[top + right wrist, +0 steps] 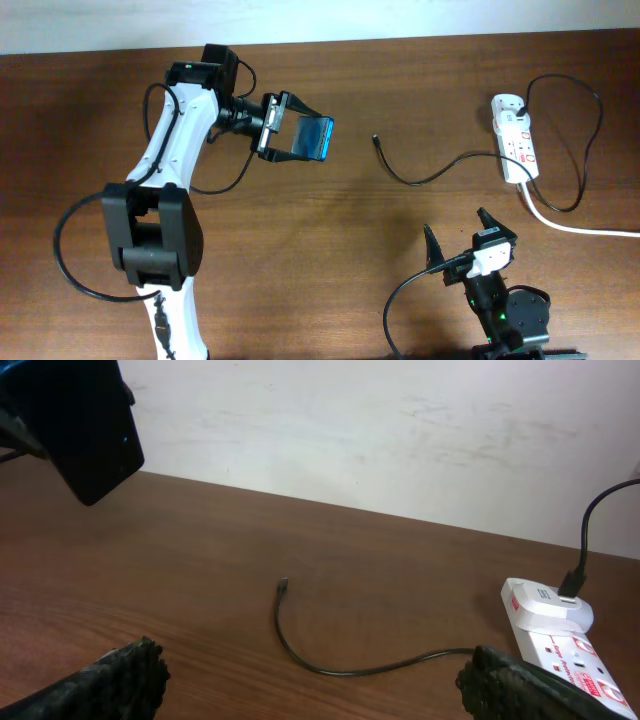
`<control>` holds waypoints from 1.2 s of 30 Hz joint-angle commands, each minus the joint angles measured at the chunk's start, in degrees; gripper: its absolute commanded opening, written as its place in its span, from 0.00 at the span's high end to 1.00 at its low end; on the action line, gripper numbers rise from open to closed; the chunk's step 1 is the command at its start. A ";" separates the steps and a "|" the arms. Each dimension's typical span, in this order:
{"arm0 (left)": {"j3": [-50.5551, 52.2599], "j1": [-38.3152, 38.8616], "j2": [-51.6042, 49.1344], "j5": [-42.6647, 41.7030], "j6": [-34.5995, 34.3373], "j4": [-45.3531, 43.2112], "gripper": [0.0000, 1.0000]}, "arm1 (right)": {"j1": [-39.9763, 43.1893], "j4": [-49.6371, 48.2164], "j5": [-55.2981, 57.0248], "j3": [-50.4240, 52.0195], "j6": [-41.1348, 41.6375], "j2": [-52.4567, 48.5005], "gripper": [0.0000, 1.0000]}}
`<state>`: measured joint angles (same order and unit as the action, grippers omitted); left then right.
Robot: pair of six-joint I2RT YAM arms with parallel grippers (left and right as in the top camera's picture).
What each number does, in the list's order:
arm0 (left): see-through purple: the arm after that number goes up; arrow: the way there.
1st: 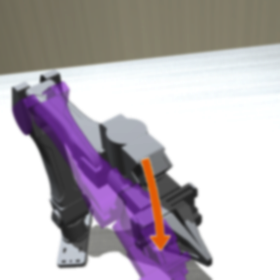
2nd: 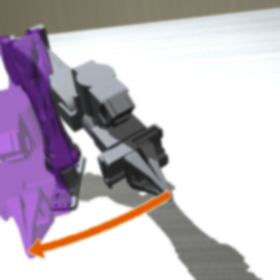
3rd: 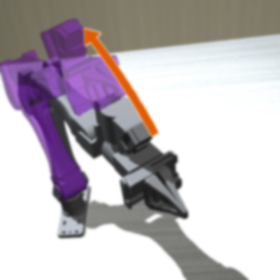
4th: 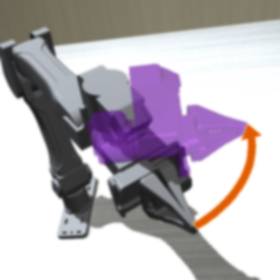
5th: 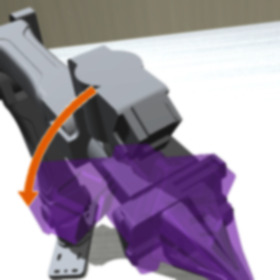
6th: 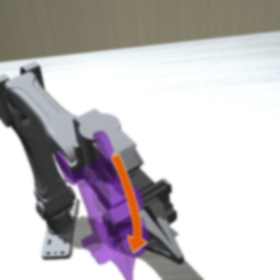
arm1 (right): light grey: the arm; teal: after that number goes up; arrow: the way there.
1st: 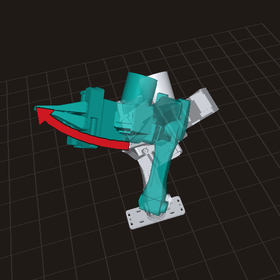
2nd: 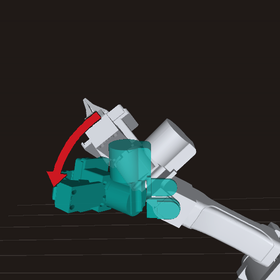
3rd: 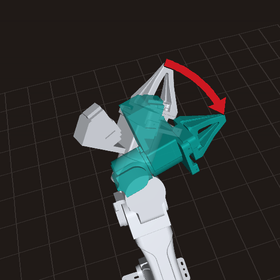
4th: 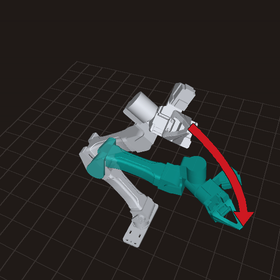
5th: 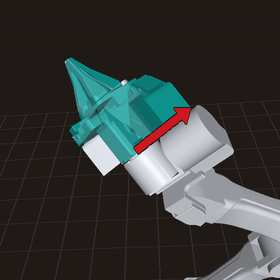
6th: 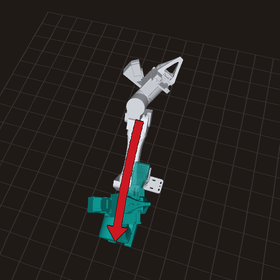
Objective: Plug charger to phone and switch on socket
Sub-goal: 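Lift the phone with the left gripper and tilt it upright, then move the right gripper to the phone and grasp its edge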
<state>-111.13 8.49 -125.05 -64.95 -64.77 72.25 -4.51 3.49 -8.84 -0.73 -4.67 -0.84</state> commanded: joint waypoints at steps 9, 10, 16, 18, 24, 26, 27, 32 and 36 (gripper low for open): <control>-1.27 -2.60 2.62 8.87 15.65 3.41 1.00 | 0.31 0.15 0.50 0.42 0.48 0.37 0.02; -1.27 -2.60 2.62 8.85 15.63 3.39 1.00 | 0.31 0.15 0.48 0.42 0.48 0.37 0.02; -1.27 -2.58 2.62 11.63 11.89 3.54 1.00 | 0.31 0.15 0.48 0.42 0.48 0.37 0.02; -1.27 -2.10 2.62 13.77 9.03 3.58 1.00 | 0.31 0.15 0.50 0.42 0.48 0.37 0.02; -1.27 -1.88 2.62 13.73 8.66 3.91 1.00 | 0.31 0.15 0.50 0.42 0.48 0.37 0.02; -1.27 -1.88 2.62 13.53 8.66 3.91 1.00 | 0.31 0.11 0.50 0.42 0.46 0.37 0.02; -1.27 -1.90 2.62 13.53 8.66 3.93 1.00 | 0.37 -1.05 0.52 0.42 0.46 0.37 0.02; -1.27 -1.90 2.62 13.53 8.66 3.93 1.00 | 0.42 -0.26 -4.66 0.42 21.57 0.33 0.02; -1.27 -1.90 2.62 14.03 8.66 3.87 1.00 | 0.42 -1.36 -20.15 0.42 61.11 0.26 0.02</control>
<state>-111.13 6.52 -125.03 -50.48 -55.53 75.92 -4.40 2.31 -23.66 -0.73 43.40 -0.86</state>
